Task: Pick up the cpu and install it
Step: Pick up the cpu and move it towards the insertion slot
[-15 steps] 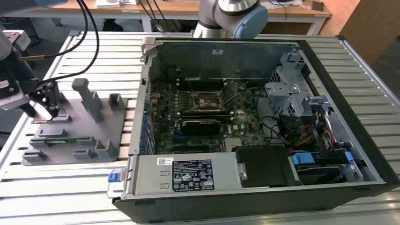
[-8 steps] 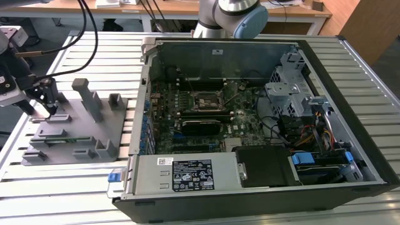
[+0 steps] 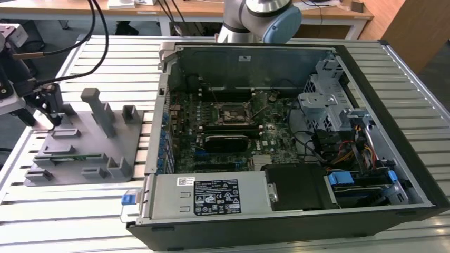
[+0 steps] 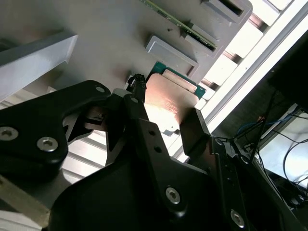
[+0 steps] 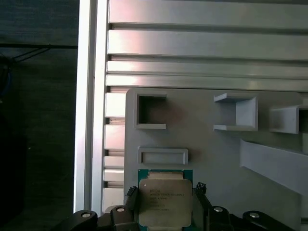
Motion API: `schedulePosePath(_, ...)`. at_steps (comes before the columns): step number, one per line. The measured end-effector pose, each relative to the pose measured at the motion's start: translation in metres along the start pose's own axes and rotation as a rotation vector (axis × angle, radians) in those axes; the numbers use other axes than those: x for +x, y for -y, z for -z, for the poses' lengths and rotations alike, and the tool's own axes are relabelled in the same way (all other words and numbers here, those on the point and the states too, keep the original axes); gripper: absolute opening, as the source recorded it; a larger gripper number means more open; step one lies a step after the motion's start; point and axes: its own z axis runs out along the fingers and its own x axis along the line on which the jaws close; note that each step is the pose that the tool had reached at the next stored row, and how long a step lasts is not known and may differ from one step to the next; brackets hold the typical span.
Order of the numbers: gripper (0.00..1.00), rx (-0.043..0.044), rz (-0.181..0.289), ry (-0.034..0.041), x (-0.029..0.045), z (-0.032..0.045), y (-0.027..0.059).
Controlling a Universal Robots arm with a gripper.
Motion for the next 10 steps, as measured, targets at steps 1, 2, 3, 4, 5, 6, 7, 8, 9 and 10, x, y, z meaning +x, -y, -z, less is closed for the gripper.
schedulePosePath(1, 0.53, -0.0001, 0.0, 0.0, 0.0, 0.0011, 0.0)
schedulePosePath(2, 0.53, -0.0001, 0.0, 0.0001, 0.0, 0.002, 0.0)
schedulePosePath(3, 0.53, 0.0, 0.0, 0.0, 0.0, 0.003, 0.0)
schedulePosePath(4, 0.53, 0.0, 0.0, 0.0001, 0.0, 0.0038, 0.0)
schedulePosePath(5, 0.53, 0.0, 0.0, 0.0, 0.0, 0.0046, 0.0)
schedulePosePath(6, 0.53, 0.0, 0.0, 0.0, 0.0, 0.0051, -0.0001)
schedulePosePath(7, 0.53, -0.0001, 0.0, 0.0002, 0.0, 0.0055, -0.0001)
schedulePosePath(8, 0.53, -0.0001, 0.0, 0.0001, 0.0, 0.0061, -0.0001)
schedulePosePath(9, 0.53, -0.0001, 0.0, 0.0002, 0.0, 0.0065, -0.0001)
schedulePosePath(10, 0.53, 0.0, 0.0, 0.0001, 0.0, 0.0071, -0.0002)
